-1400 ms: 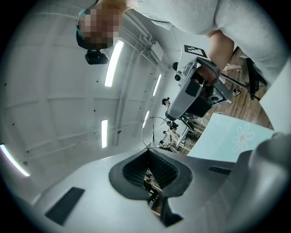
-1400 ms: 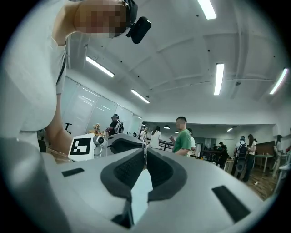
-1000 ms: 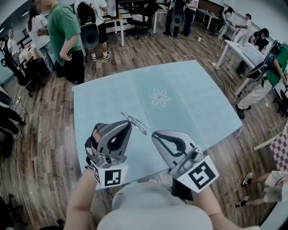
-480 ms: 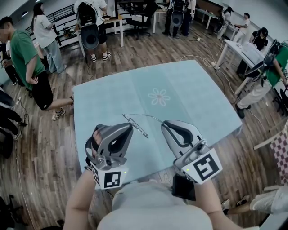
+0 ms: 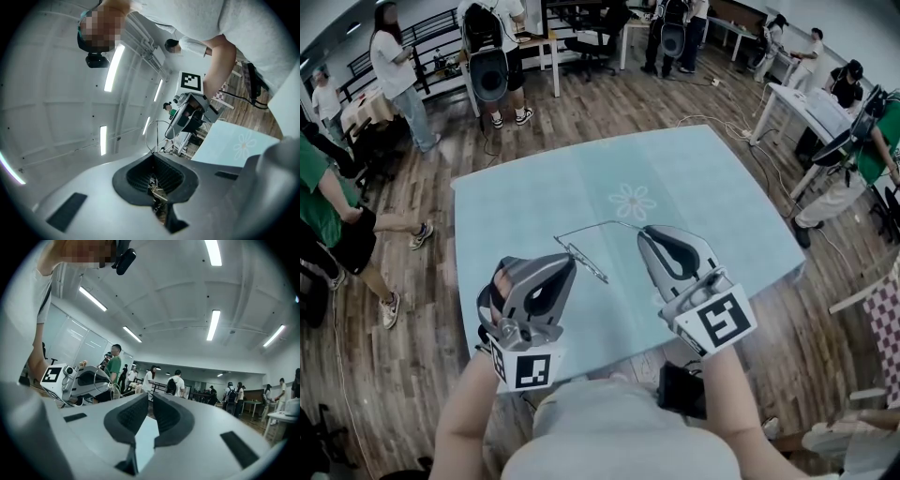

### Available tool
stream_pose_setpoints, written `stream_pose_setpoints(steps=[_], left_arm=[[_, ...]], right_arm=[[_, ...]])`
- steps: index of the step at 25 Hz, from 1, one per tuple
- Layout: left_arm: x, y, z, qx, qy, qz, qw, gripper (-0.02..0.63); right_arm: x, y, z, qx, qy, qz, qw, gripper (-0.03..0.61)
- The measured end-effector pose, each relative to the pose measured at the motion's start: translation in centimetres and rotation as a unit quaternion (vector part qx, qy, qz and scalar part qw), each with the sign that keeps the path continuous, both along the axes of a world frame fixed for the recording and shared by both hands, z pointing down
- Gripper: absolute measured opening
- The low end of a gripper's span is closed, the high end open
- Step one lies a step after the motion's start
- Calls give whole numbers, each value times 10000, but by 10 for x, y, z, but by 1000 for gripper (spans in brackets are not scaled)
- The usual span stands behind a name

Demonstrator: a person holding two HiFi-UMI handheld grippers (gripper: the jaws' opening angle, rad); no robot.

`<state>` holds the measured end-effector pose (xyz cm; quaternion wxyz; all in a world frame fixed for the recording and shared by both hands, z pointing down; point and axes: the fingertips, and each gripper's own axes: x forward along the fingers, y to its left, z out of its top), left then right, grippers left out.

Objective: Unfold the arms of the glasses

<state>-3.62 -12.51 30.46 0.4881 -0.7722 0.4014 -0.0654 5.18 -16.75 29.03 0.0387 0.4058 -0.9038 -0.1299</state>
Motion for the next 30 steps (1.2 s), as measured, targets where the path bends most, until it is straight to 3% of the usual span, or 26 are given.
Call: stream_pose_setpoints(steps=[15, 24, 30], left_arm=[[-4, 0, -12, 75, 103, -9, 9999, 8], [-1, 5, -19, -2, 313, 132, 9994, 8], [-6, -1, -20, -110, 370, -37, 9992, 8]], right_arm=[[1, -51, 23, -430, 2, 95, 9990, 31], [-3, -62, 33, -620, -51, 83, 9980, 31], [0, -58, 30, -614, -200, 45, 9979, 38]])
